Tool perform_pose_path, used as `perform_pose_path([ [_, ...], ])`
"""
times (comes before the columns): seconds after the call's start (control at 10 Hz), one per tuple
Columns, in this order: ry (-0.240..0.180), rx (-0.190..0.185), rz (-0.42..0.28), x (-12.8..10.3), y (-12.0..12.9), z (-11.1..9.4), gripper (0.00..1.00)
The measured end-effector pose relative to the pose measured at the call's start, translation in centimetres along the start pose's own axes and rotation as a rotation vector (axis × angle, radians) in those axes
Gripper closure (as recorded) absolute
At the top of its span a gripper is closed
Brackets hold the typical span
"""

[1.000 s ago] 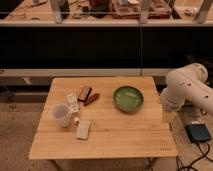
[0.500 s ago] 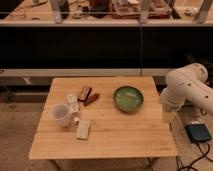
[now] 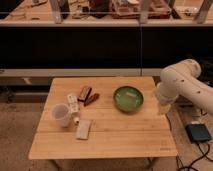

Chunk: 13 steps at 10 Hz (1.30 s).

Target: Place the eraser in the ceramic cup

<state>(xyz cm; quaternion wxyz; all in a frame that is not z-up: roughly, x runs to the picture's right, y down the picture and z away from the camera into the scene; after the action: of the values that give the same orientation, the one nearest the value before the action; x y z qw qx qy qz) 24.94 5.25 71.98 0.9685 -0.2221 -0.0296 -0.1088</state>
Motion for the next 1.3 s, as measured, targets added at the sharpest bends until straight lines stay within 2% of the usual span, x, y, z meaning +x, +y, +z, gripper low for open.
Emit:
perform_pose_path([
  [0.2, -0.062, 0.087, -0.222, -4.5, -5.9, 0.4, 0.35],
  [0.4, -0.118, 0.147, -0.392, -8.5, -9.4, 0.6, 0.35],
  [0.5, -0.155, 0.169, -0.502, -11.5, -11.2, 1.2, 0.35],
  [0.6, -0.175, 0.176, -0.561, -13.3, -12.1, 1.8, 0.35],
  [0.8, -0.196, 0.185, -0.629, -15.1, -12.9, 2.4, 0.35],
  [1.1, -0.196, 0.185, -0.628, -15.0, -12.9, 2.4, 0.35],
  [1.3, -0.206, 0.199, -0.66, -15.4, -13.3, 2.3, 0.35],
])
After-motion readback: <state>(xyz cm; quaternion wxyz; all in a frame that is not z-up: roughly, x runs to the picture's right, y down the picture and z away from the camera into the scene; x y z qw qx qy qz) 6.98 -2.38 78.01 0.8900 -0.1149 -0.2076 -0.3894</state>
